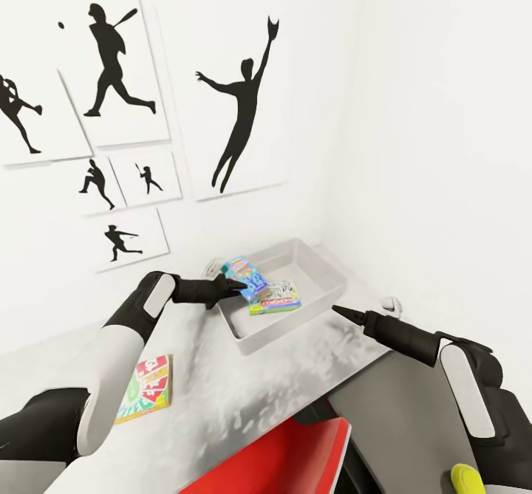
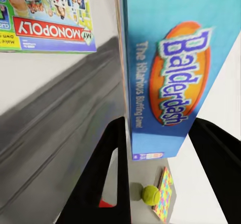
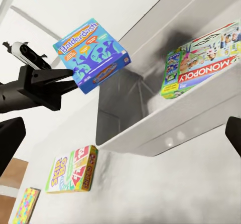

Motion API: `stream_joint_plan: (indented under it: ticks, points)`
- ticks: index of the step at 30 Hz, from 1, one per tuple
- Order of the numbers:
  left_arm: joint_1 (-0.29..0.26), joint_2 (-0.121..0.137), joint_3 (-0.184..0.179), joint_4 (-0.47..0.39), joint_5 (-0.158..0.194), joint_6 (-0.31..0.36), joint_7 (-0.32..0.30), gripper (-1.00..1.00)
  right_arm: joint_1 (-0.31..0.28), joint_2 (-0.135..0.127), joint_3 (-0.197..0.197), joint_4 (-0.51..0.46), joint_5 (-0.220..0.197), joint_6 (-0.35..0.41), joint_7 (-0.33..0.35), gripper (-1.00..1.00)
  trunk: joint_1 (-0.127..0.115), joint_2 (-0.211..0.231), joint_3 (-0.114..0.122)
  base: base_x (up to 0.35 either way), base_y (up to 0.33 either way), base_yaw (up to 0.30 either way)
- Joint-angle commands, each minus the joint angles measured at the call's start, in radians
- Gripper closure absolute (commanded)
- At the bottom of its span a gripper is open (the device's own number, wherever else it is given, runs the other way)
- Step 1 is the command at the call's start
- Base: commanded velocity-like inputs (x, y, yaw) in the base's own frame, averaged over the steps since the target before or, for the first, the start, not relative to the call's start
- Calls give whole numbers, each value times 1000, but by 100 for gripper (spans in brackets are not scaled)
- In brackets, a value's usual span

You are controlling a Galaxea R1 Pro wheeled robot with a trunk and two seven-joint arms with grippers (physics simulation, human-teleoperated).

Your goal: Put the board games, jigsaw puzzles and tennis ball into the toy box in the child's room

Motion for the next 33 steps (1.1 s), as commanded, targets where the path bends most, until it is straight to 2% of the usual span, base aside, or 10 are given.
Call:
stream_joint_plan:
  ticks: [1,6,19,26,33]
  points:
    - [-1,5,3,0,-10,4,-34,100,-1,0,-1,0,2,6,5,-100,0,-2,-4,0,0,0]
    - [-1,14,2,0,-15,4,-77,100,-1,0,-1,0,2,6,5,-100,0,-2,-12,0,0,0]
    - [-1,16,-1,0,-15,4,-87,100,-1,0,-1,0,4,5,4,-100,0,-2,-33,0,0,0]
    - [-2,17,-40,0,-15,4,-89,100,-1,0,-1,0,4,5,4,-100,0,-2,-44,0,0,0]
    - [-36,28,-49,3,-13,4,-90,100,-1,0,-1,1,4,4,5,-100,0,-2,-56,0,0,0]
